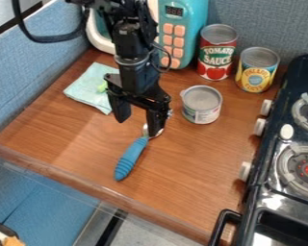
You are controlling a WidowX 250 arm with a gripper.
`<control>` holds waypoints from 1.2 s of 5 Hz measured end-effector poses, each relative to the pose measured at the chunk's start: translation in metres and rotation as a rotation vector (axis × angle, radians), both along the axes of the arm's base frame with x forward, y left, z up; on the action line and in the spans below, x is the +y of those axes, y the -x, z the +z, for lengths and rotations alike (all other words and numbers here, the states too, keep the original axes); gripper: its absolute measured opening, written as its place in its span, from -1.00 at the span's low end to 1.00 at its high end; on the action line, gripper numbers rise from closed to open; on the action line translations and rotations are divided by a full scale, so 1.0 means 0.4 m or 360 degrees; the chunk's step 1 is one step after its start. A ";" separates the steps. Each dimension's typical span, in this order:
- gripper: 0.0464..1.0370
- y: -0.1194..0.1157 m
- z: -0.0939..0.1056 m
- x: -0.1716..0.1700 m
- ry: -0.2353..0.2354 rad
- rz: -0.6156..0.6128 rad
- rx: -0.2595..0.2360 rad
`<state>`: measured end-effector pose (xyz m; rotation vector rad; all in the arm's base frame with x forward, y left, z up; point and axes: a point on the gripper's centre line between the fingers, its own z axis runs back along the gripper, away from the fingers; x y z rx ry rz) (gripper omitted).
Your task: Moves the cauliflower to the right of the table
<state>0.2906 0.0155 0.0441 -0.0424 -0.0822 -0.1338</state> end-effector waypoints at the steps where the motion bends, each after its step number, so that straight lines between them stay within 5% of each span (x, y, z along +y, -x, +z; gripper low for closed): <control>1: 0.93 0.008 -0.027 0.000 0.0013 -0.0004 0.0064; 4: 0.93 -0.150 -0.024 0.226 -0.0032 0.0134 0.0008; 6: 0.93 -0.228 -0.040 0.274 -0.0133 0.0153 0.0050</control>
